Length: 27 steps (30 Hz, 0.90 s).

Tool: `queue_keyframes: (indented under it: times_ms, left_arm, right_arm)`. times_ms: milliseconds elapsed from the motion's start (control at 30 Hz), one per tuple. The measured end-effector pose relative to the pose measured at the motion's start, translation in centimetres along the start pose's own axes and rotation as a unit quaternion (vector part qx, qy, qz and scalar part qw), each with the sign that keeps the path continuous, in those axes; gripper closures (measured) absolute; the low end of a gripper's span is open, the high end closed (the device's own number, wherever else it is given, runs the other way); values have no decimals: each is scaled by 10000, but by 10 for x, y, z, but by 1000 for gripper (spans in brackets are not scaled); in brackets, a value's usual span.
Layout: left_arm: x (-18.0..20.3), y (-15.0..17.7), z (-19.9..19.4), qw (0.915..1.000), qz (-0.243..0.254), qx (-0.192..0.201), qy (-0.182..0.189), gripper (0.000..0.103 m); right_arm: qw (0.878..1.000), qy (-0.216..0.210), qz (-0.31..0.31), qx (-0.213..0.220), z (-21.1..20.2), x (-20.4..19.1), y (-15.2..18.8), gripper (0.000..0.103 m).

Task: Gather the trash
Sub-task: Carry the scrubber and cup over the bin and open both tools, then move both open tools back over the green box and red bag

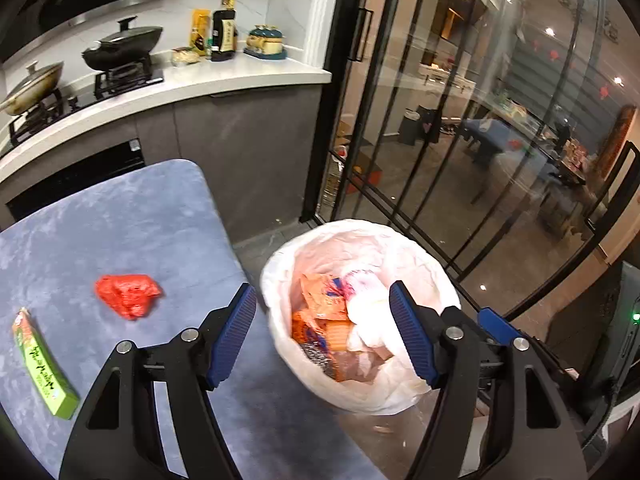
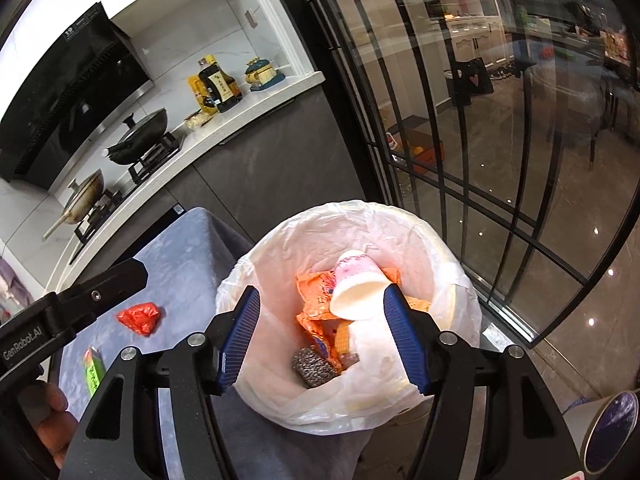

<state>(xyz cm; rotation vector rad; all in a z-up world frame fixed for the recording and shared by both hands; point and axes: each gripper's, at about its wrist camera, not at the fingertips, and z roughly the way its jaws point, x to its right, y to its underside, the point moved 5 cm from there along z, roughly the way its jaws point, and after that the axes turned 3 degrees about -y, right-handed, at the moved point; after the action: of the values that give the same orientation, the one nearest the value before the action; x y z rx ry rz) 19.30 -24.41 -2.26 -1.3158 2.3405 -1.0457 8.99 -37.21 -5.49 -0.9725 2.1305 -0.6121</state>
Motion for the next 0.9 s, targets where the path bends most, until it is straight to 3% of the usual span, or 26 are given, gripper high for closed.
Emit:
queue_keyframes:
  times_ms: [467, 900]
  left_arm:
    - [-64, 6, -29, 9974, -520, 77, -497, 34]
    - [-145, 22, -59, 9886, -1116, 95, -1010, 31]
  right_arm:
    - [9984, -301, -463, 74, -13, -62, 5, 40]
    - [9936, -607, -953, -62, -7, -132, 27, 40]
